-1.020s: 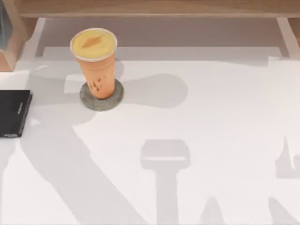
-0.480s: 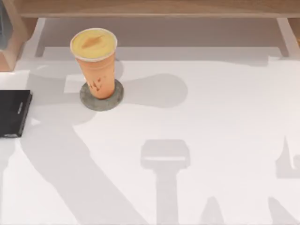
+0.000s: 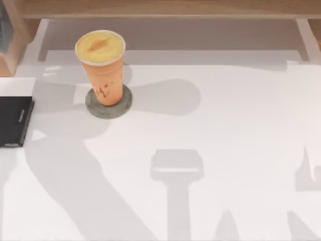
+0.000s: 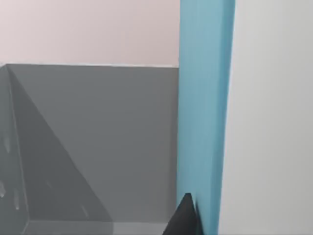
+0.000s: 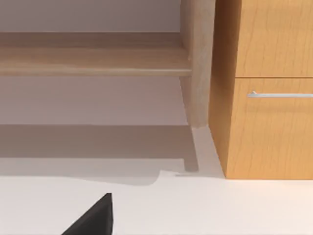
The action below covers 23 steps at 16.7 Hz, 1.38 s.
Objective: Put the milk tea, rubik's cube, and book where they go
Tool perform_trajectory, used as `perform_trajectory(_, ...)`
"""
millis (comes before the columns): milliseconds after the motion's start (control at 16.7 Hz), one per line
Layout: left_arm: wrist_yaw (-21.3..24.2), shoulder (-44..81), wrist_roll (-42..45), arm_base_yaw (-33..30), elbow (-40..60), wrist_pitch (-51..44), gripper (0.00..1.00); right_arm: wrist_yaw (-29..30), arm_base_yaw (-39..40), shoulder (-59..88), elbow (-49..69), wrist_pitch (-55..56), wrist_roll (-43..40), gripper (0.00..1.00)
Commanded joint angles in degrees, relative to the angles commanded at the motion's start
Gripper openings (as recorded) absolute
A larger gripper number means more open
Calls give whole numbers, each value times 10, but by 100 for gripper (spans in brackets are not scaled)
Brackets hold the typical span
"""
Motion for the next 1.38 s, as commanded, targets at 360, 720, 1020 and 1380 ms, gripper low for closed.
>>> perform_trajectory(360, -1, -63, 83, 6, -54, 24, 0, 0, 0, 0, 0, 0, 0, 100)
perform_trajectory(720, 1, -196, 325, 41, -221, 81, 0, 0, 0, 0, 0, 0, 0, 100)
perform_trajectory(1020, 7, -283, 581, 71, -395, 122, 0, 0, 0, 0, 0, 0, 0, 100)
perform_trajectory(1380, 6, -286, 866, 66, -564, 136, 0, 0, 0, 0, 0, 0, 0, 100)
